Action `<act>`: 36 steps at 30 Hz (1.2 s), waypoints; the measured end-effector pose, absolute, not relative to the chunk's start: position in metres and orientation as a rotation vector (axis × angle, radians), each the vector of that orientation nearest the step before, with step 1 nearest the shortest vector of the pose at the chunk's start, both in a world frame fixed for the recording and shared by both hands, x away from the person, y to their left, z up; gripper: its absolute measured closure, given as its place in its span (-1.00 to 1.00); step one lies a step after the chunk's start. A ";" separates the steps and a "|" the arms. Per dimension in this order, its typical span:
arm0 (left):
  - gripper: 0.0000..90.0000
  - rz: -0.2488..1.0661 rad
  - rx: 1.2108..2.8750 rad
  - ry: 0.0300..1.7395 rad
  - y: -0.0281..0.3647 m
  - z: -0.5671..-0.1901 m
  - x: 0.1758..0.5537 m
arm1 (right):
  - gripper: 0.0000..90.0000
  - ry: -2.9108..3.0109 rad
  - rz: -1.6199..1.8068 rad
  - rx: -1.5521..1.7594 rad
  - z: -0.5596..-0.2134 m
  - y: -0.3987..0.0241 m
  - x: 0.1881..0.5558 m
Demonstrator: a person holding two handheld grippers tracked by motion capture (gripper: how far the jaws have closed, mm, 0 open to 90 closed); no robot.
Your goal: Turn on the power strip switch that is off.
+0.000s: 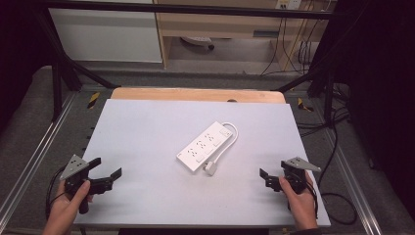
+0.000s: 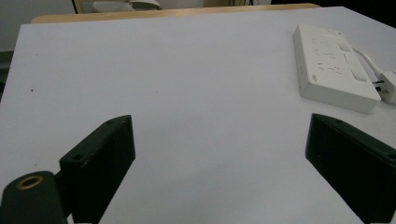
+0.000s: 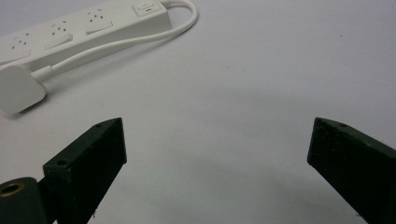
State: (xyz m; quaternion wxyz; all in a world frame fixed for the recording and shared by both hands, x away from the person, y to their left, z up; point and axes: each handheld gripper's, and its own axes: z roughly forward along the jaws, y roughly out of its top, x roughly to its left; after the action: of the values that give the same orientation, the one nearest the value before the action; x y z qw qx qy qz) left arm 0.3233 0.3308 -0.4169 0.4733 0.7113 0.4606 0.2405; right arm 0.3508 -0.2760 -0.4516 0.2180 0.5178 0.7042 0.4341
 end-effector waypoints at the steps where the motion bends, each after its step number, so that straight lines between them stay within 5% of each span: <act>1: -0.81 0.587 1.737 1.123 0.330 -0.417 0.323 | -0.89 1.955 1.198 1.433 -0.452 -0.276 0.351; 36: -0.86 0.593 1.743 1.099 0.329 -0.416 0.323 | -0.92 1.919 1.244 1.353 -0.437 -0.274 0.350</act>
State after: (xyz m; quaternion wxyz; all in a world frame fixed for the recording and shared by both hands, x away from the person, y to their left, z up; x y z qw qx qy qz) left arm 0.3230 0.3288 -0.4162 0.4784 0.7139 0.4501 0.2428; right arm 0.3497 -0.2745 -0.4370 0.2399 0.4944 0.7010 0.4546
